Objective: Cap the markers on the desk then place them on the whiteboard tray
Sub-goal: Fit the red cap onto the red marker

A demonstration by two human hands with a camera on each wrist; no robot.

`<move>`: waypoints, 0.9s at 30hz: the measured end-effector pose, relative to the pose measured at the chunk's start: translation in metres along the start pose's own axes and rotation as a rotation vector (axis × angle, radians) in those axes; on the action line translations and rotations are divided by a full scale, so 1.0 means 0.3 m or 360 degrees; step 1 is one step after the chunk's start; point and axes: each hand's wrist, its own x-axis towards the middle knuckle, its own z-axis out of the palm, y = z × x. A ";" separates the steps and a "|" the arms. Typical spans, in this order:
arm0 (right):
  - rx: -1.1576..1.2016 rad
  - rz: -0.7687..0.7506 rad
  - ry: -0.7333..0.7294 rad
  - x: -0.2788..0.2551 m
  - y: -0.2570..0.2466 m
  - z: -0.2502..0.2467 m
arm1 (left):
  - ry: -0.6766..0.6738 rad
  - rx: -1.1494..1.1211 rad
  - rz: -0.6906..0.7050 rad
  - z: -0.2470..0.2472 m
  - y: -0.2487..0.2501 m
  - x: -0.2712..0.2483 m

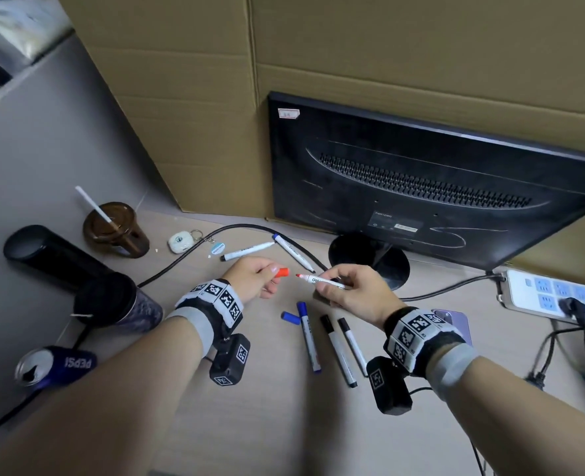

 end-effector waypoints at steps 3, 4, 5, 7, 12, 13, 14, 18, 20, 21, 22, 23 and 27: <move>-0.0044 -0.0016 -0.0008 -0.004 -0.001 -0.003 | -0.0051 -0.0006 0.0033 0.004 0.013 -0.013; -0.0053 -0.0021 -0.0007 -0.006 -0.001 -0.004 | -0.0064 0.0005 0.0039 0.006 0.018 -0.016; -0.0058 -0.0025 -0.0010 -0.008 -0.001 -0.004 | -0.0075 0.0012 0.0048 0.008 0.020 -0.020; -0.0056 -0.0031 -0.0020 -0.014 -0.001 -0.004 | -0.0095 0.0023 0.0073 0.016 0.027 -0.031; -0.0036 -0.0048 -0.0044 -0.028 0.003 -0.006 | -0.0127 0.0097 0.0119 0.037 0.052 -0.053; -0.0036 -0.0051 -0.0048 -0.029 0.002 -0.008 | -0.0139 0.0105 0.0127 0.037 0.056 -0.056; -0.0035 -0.0050 -0.0053 -0.031 0.002 -0.009 | -0.0155 0.0112 0.0137 0.038 0.060 -0.061; -0.0038 -0.0060 -0.0068 -0.037 0.002 -0.016 | -0.0197 0.0172 0.0211 0.043 0.074 -0.079; -0.0031 -0.0059 -0.0099 -0.047 -0.008 -0.019 | -0.0193 0.0124 0.0233 0.045 0.080 -0.086; -0.0014 -0.0042 -0.0108 -0.051 -0.014 -0.022 | -0.0185 0.0082 0.0224 0.046 0.085 -0.088; 0.0011 -0.0014 -0.0116 -0.055 -0.023 -0.025 | -0.0179 0.0037 0.0192 0.045 0.090 -0.090; 0.0038 0.0021 -0.0122 -0.057 -0.029 -0.027 | -0.0183 -0.0002 0.0139 0.046 0.097 -0.090; 0.0059 0.0040 -0.0176 -0.058 -0.037 -0.021 | -0.0210 -0.0056 -0.0018 0.051 0.121 -0.093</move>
